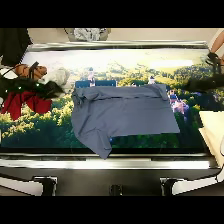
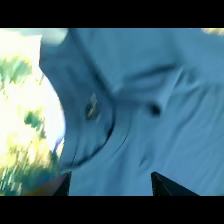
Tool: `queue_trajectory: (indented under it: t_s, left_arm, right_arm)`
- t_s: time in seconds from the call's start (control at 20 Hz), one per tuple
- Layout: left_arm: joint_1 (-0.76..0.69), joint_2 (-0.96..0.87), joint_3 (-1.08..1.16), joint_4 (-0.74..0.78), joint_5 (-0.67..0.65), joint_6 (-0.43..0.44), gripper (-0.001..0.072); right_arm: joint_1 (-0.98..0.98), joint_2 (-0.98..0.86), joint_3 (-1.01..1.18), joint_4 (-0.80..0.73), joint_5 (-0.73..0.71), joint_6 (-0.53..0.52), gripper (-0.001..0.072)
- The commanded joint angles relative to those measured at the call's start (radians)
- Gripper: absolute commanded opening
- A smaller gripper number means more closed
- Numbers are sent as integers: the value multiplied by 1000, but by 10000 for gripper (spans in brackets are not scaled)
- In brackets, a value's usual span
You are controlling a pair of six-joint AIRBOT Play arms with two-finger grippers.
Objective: Fold the shirts.
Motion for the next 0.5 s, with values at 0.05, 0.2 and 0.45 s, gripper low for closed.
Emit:
queue_trajectory:
  t_s: [0.05, 0.2, 0.45]
  left_arm:
    - [-25, 194, -398, 129, -15, -47, 582]
    - [-96, 288, -691, 10, 148, 14, 581]
    - [-227, 255, -777, -31, 303, 13, 581]
  right_arm:
    - [-63, 29, -58, -265, 318, -43, 597]
    - [-47, 29, -119, -195, 297, -42, 601]
    - [-34, 29, -137, -238, 263, -67, 677]
